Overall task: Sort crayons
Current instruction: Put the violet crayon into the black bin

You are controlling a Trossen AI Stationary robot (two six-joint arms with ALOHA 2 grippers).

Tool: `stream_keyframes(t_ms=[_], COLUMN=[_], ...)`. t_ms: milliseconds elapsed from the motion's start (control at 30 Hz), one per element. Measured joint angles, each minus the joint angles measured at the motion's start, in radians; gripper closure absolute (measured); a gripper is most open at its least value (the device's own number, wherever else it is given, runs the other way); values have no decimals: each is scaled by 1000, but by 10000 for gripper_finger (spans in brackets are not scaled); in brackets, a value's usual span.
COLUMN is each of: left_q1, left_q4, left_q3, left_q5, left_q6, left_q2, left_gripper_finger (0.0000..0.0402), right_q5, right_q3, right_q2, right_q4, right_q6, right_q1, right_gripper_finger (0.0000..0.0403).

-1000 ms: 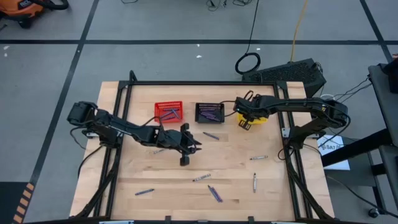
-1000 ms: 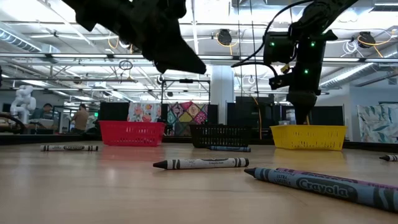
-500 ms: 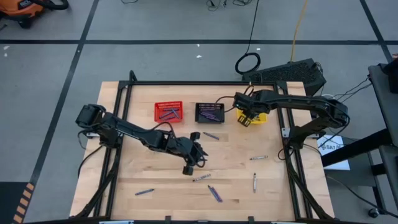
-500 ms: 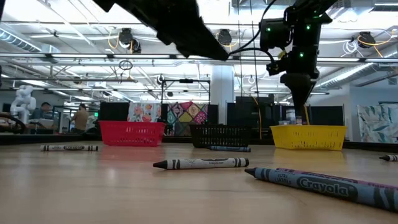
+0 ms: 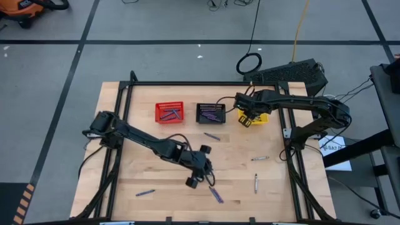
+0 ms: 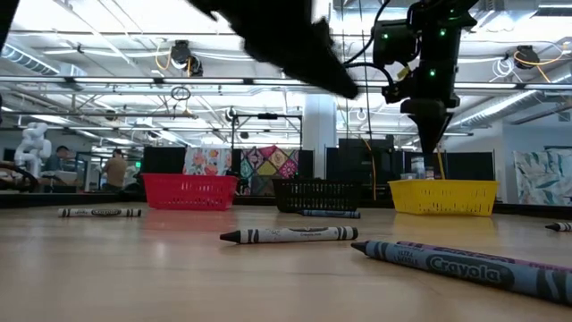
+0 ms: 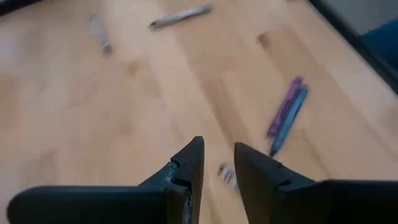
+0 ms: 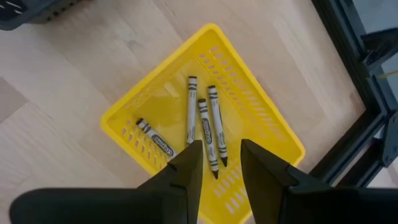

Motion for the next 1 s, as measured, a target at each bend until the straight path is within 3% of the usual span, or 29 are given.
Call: stream_keyframes(t_ms=[167, 500, 1000], left_q1=[-11, -74, -87], left_q4=[2, -77, -14], left_q3=[42, 121, 134], left_q5=[98, 114, 125], left_q6=[27, 27, 83], left_q2=[78, 175, 230], left_gripper_finger=[307, 307, 307], right_q5=[-34, -74, -74], right_q3=[0, 0, -1], right_q2=[0, 0, 0], right_q4=[-17, -28, 2], right_q6=[30, 67, 90], right_q1=[0, 0, 0], right_gripper_finger=[307, 307, 307])
